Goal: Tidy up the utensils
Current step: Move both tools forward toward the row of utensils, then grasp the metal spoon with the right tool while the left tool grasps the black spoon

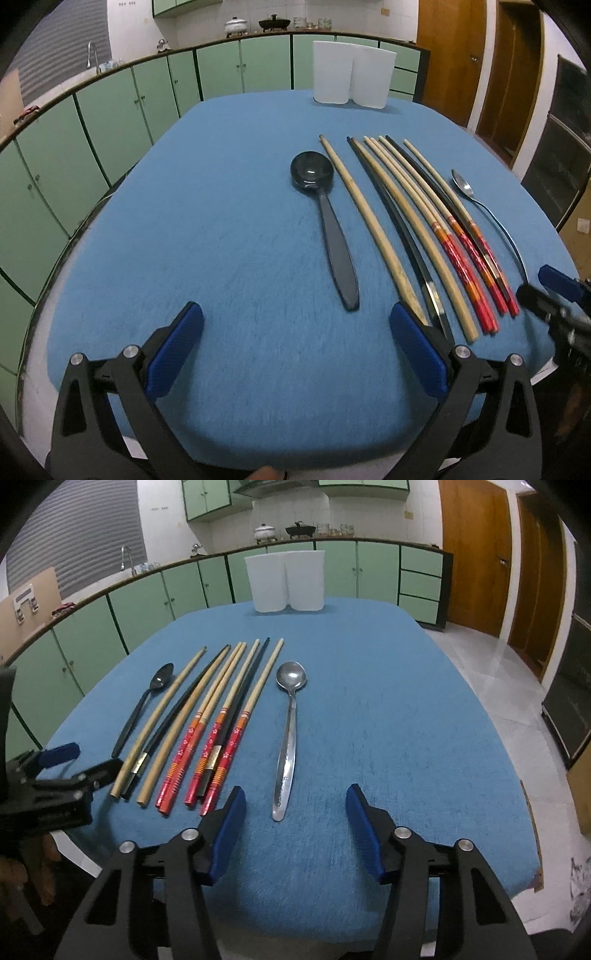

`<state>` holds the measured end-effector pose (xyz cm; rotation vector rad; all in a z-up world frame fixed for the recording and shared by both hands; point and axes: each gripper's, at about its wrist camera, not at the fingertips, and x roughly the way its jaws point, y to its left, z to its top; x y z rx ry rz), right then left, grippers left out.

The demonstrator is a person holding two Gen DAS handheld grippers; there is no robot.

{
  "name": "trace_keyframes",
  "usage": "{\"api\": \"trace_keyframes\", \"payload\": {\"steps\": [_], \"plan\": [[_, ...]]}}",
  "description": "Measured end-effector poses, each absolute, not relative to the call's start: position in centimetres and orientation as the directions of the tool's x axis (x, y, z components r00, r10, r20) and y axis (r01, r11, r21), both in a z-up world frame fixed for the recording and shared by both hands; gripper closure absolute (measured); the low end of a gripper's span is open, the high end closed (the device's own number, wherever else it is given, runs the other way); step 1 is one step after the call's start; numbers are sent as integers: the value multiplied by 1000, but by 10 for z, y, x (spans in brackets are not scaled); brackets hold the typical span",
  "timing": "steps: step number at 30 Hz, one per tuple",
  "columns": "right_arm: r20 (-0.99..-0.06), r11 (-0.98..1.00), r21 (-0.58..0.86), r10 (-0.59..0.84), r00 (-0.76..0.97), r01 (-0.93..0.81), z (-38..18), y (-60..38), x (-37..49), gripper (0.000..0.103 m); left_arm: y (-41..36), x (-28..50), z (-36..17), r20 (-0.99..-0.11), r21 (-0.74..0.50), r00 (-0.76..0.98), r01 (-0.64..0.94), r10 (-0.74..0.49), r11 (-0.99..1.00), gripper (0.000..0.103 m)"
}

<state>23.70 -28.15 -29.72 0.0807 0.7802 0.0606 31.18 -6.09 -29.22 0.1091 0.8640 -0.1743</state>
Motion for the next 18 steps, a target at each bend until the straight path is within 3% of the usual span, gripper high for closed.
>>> {"api": "trace_keyframes", "payload": {"steps": [1,3,8,12,15,17,18], "plan": [[-698,994,96,100,709,-45,-298,-280,237,24,-62,314,-292,-762,25,639,192,-105,981,4],[-699,996,63,85,710,-57,-299,-274,238,21,-63,316,-294,-754,26,650,175,-96,984,4],[-690,996,74,84,719,-45,-297,-277,238,26,-66,313,-294,-735,32,670,188,-105,982,4],[-683,997,58,72,727,-44,-296,-279,239,44,-69,313,-294,-724,34,681,198,-113,980,4],[-673,998,52,69,736,-46,-297,-278,239,48,-73,311,-295,-713,33,692,196,-114,980,5],[-667,997,61,69,742,-38,-296,-278,239,59,-74,311,-293,-713,18,690,198,-126,980,9],[-667,997,63,69,742,-36,-296,-279,238,73,-74,307,-292,-709,16,692,205,-134,979,20]]}}
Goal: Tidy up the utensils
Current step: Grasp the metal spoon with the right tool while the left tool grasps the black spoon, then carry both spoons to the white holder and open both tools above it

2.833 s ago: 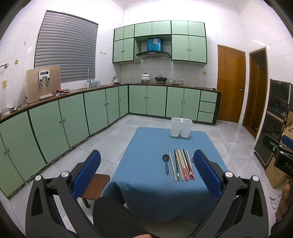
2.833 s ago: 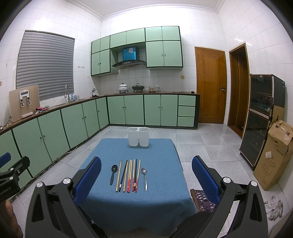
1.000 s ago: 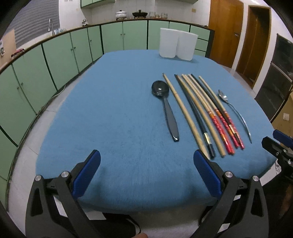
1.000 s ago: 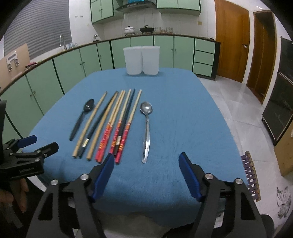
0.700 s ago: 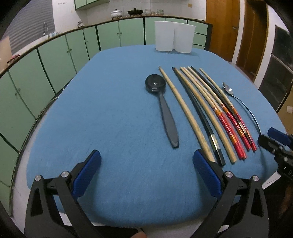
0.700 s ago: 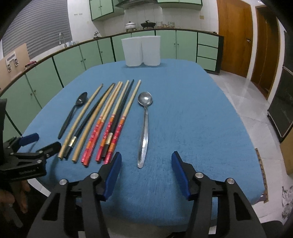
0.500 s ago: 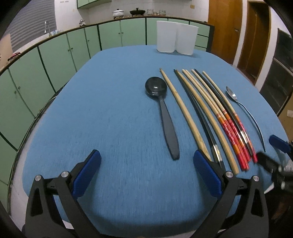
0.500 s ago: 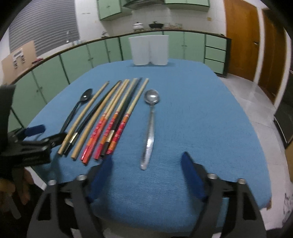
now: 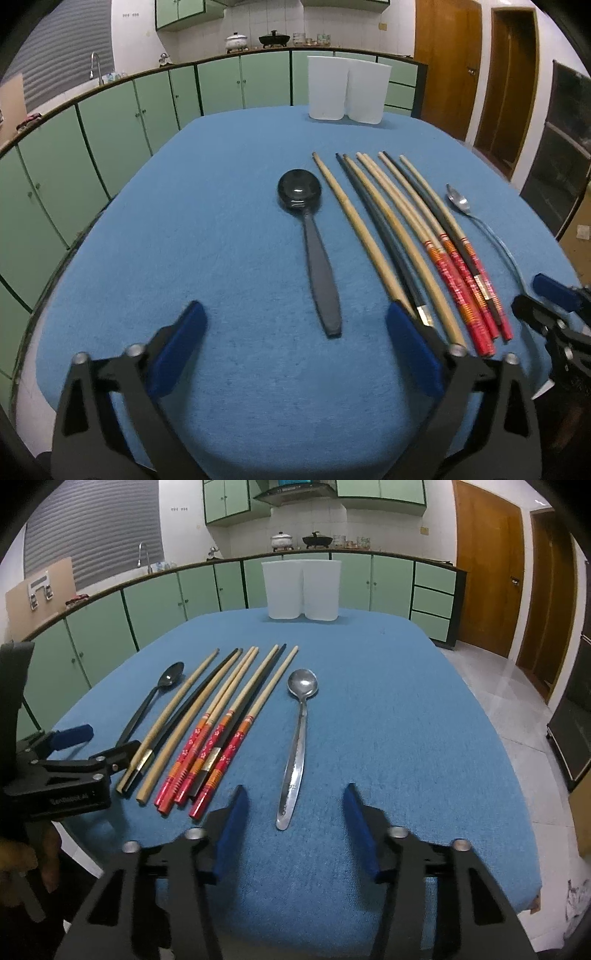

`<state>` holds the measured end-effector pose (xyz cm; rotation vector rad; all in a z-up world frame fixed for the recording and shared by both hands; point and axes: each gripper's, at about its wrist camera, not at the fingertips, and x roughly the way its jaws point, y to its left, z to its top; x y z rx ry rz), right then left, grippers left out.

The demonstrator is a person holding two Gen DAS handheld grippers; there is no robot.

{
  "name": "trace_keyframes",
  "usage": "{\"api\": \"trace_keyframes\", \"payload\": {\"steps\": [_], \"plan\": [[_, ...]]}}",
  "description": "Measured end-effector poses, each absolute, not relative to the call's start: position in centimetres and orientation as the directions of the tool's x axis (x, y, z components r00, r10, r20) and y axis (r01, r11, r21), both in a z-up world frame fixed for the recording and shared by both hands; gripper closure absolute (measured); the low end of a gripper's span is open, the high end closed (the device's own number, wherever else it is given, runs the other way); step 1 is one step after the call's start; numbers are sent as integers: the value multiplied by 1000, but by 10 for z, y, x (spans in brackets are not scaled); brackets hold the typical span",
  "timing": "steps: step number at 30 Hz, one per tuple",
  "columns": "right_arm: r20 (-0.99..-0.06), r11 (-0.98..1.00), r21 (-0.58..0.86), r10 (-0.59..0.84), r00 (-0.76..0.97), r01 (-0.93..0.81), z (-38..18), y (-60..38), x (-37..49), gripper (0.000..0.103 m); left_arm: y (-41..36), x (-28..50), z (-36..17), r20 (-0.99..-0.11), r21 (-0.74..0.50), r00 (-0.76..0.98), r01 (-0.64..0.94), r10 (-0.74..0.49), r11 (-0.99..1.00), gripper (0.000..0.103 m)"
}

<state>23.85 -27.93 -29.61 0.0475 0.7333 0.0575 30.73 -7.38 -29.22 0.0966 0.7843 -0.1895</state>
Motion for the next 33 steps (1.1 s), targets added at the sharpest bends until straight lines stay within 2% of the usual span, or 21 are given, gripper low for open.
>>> {"api": "trace_keyframes", "payload": {"steps": [1,2,4,6,9,12,19,27,33], "plan": [[-670,997,66,71,739,-36,-295,-280,239,89,-74,305,-290,-707,18,694,215,-140,976,33],[-672,997,64,71,737,-37,-296,-281,239,93,-76,304,-289,-707,17,692,226,-148,974,39],[-673,997,65,72,736,-39,-296,-281,239,93,-79,302,-288,-706,8,689,243,-167,970,52],[-674,997,70,75,735,-38,-295,-282,239,94,-81,301,-288,-704,0,687,253,-180,967,58],[-673,996,80,82,735,-38,-294,-282,237,94,-82,303,-286,-707,-22,676,270,-205,963,80],[-657,995,90,91,748,-42,-286,-283,231,94,-81,306,-285,-716,-39,662,275,-219,961,90],[-625,992,114,109,773,-47,-261,-284,228,94,-72,308,-276,-719,-98,646,271,-256,958,92],[-582,993,99,107,806,-60,-227,-285,234,94,-63,310,-230,-654,-131,698,275,-291,952,92],[-584,994,61,109,805,-91,-206,-286,249,94,-60,322,-202,-627,-123,715,300,-309,946,92]]}}
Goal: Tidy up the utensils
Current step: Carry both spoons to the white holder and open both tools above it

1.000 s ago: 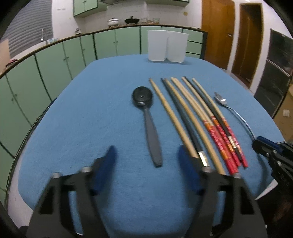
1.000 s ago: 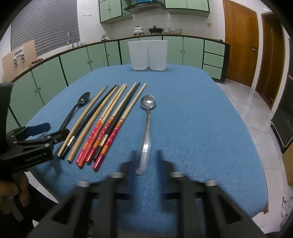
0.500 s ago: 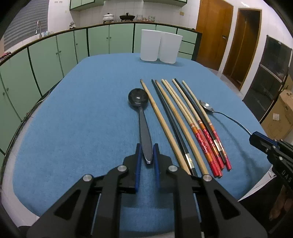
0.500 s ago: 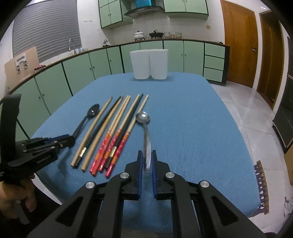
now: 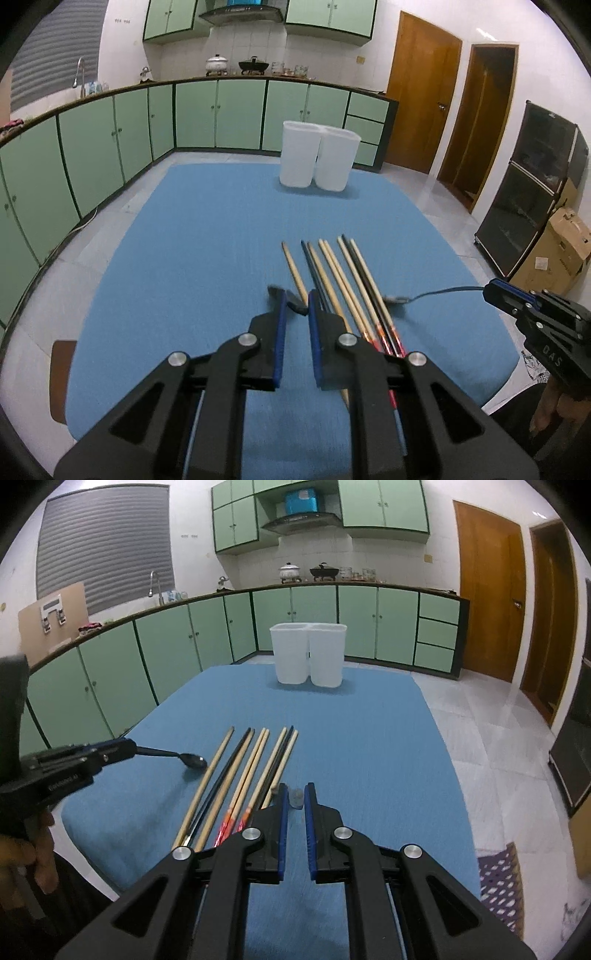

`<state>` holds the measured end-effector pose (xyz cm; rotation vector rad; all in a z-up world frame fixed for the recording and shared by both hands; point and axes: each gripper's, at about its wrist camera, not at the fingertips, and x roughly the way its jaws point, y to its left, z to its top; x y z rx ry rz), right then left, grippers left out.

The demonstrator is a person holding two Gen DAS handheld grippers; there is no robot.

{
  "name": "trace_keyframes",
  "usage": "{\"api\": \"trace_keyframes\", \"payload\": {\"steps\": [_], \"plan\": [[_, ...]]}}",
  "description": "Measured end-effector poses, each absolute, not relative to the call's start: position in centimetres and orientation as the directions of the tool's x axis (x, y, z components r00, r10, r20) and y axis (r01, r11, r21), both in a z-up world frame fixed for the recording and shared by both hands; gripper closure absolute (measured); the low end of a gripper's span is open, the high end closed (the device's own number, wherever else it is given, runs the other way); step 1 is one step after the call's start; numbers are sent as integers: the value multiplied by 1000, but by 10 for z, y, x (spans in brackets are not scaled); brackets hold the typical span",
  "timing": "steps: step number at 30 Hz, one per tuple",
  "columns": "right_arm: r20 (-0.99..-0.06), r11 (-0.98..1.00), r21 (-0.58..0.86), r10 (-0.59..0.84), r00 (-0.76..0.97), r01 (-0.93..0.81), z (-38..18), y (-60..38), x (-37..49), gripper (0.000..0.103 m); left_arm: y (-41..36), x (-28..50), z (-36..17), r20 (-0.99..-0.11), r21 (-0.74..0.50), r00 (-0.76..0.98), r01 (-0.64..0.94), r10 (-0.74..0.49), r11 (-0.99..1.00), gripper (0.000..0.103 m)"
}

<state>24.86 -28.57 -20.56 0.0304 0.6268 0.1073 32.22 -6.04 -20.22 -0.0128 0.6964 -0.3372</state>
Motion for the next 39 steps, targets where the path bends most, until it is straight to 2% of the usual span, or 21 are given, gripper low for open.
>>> {"api": "trace_keyframes", "payload": {"steps": [11,12,13,29,39], "plan": [[-589,991,34,124,799,-129,-174,-290,266,95,-58,341,-175,-608,-126,719,332,-337,935,94],[-587,991,31,123,800,-130,-173,-289,267,95,-60,342,-173,-607,-125,719,333,-338,934,95],[-585,991,29,124,801,-132,-171,-289,268,95,-60,342,-171,-605,-126,720,336,-340,934,100],[-556,989,15,130,821,-146,-153,-291,278,101,-58,354,-157,-583,-150,724,349,-368,925,100],[-519,983,34,174,837,-183,-105,-301,338,101,-77,412,-106,-523,-143,746,400,-412,905,100]]}}
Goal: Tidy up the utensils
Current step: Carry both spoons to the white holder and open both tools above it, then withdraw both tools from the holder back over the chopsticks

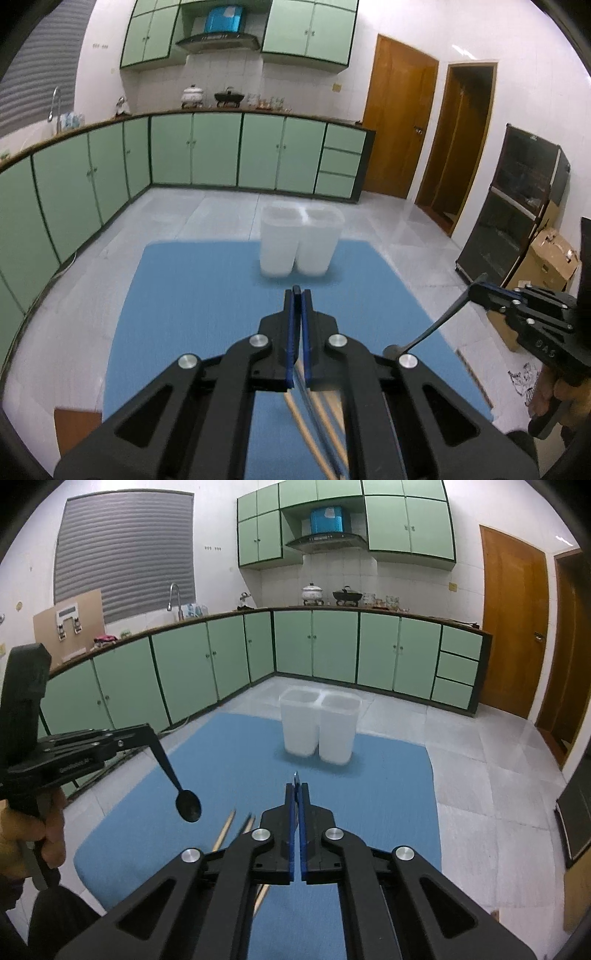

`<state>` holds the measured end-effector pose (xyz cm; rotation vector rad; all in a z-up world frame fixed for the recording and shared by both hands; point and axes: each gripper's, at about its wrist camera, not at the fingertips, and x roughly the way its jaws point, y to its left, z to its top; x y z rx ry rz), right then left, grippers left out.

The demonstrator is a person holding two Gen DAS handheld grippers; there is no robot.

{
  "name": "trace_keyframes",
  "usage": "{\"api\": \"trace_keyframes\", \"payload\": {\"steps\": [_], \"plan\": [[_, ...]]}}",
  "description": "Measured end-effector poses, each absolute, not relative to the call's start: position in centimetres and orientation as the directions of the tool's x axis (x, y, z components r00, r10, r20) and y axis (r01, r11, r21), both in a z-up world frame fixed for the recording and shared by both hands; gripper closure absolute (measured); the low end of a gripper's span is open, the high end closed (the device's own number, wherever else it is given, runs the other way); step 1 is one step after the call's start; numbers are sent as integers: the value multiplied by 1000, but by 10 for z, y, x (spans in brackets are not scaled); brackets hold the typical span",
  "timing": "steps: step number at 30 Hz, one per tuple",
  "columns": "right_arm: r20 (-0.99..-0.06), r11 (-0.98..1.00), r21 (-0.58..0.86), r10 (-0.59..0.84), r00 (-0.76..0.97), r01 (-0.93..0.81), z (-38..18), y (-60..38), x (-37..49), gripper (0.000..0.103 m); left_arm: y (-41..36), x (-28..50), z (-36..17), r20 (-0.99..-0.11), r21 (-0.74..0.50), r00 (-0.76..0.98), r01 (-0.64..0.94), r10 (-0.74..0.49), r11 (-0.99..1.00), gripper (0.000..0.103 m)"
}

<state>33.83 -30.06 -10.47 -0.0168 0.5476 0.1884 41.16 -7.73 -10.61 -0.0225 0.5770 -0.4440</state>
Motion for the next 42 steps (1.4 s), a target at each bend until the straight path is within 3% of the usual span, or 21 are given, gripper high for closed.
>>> {"api": "trace_keyframes", "payload": {"steps": [9,15,26,28,31,33,36,42], "plan": [[-472,990,23,131,872,-137,-46,-316,472,101,-122,514,-47,-423,-118,802,412,-421,903,100],[-478,994,-32,77,875,-105,-54,-316,545,101,-146,582,-39,-390,-136,821,396,-416,908,100],[-563,995,-44,51,825,-92,-115,-322,610,97,-164,638,-117,-508,-99,784,358,-356,928,99],[-550,996,-33,52,834,-84,-112,-324,605,84,-159,633,-118,-513,-88,785,354,-347,931,85],[-519,996,-16,64,852,-84,-101,-329,586,78,-145,616,-104,-483,-63,810,347,-333,936,57],[-497,997,-13,63,865,-81,-92,-332,567,78,-135,602,-92,-464,-57,820,348,-334,936,55],[-448,997,8,71,891,-75,-78,-338,516,75,-113,566,-76,-438,-76,829,351,-348,933,43],[-390,998,-4,60,919,-67,-96,-329,385,60,-65,458,-77,-403,-54,860,319,-313,946,22]]}}
